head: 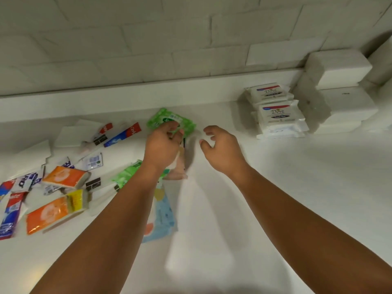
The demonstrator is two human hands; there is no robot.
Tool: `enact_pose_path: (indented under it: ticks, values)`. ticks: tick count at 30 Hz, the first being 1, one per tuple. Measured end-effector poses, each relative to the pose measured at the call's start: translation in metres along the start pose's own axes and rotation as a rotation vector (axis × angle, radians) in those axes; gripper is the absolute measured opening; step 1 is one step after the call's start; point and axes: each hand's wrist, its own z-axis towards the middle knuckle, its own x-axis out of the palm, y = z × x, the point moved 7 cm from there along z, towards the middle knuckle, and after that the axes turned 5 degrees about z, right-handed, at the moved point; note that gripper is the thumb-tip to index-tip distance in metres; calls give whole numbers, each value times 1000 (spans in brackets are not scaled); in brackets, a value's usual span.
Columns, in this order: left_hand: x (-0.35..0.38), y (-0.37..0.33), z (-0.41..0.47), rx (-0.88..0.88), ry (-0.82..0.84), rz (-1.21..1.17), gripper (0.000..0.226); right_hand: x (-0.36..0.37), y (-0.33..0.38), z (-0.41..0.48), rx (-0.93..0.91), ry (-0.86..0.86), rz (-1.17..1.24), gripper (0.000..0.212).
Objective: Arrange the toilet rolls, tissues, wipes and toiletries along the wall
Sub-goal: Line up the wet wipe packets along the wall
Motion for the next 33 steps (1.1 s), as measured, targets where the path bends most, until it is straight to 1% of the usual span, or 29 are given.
enact_pose_path:
  ticks: [3, 7, 12, 16, 20, 26, 28, 30, 33]
  values:
    - [-18, 25, 17, 35, 15, 78, 35, 31, 6, 2, 95, 34, -1, 41]
    - [-31, 47, 42, 43, 59, 198, 37, 56, 11, 11, 154, 8, -3, 39]
    - [-37, 60, 75, 49, 89, 305, 39, 72, 10, 26, 232, -26, -49, 39]
    - [-31, 69, 95, 37, 156, 350, 49, 81, 12, 40, 295, -11, -56, 34]
    - [-26, 68, 109, 31, 148, 294, 52, 87, 10, 53, 362, -7, 4, 31]
    - [-21, 73, 117, -54, 118, 154, 51, 85, 7, 60, 397, -35, -29, 26]
    - [-20, 72, 116, -57, 114, 124, 52, 83, 4, 60, 405, -61, -16, 24]
    - [-18, 70, 116, -43, 119, 82, 56, 78, -2, 59, 427, -123, 70, 25]
    - [-13, 65, 111, -38, 138, 51, 67, 68, -11, 58, 433, -224, 215, 35]
